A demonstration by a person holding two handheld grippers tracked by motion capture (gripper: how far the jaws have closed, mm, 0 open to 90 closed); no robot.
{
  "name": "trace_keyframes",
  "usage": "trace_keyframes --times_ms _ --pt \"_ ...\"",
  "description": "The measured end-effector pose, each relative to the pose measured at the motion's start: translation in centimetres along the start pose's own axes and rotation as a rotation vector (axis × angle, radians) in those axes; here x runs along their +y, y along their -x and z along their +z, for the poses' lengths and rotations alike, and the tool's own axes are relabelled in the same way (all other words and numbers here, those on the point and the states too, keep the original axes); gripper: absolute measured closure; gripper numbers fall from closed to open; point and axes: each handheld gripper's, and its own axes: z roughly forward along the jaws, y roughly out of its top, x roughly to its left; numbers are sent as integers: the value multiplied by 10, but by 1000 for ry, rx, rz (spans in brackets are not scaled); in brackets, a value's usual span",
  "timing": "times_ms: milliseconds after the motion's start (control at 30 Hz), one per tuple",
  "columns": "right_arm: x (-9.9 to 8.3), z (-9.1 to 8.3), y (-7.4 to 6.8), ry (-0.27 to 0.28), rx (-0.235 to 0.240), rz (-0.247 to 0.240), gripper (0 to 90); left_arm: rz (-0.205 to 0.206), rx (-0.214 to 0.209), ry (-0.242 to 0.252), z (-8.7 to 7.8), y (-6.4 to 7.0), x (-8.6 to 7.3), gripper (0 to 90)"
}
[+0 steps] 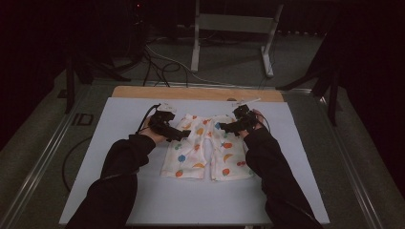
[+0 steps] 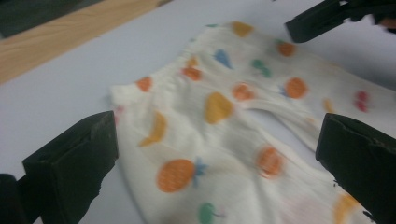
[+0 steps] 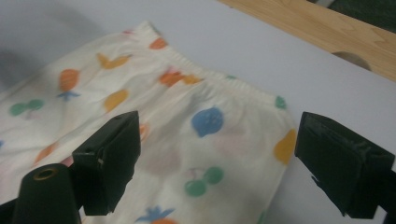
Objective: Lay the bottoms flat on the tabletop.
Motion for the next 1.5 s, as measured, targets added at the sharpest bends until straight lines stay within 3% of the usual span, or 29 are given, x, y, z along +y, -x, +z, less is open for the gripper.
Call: trace_keyframes --times_ms 267,467,767,867,1033,1300,1500 --pt "-21 -12 -16 15 33 -31 120 23 -32 12 -12 16 -19 0" --pt "-39 -20 -27 19 63 -70 114 59 -39 -13 -22 27 -35 0" --pt "-67 -39 -40 74 150 -77 102 103 -48 -21 -39 44 -70 0" --pt "-75 -46 -46 69 154 -101 102 107 -54 -41 -40 47 -81 0" --pt "-88 -56 -53 86 178 -103 96 87 -62 -48 -49 52 -101 0" --pt "-110 -77 -62 129 147 -135 96 58 -49 -29 -71 59 -121 0" --pt "-129 -91 -65 107 122 -165 95 50 -33 -46 -89 64 -141 0"
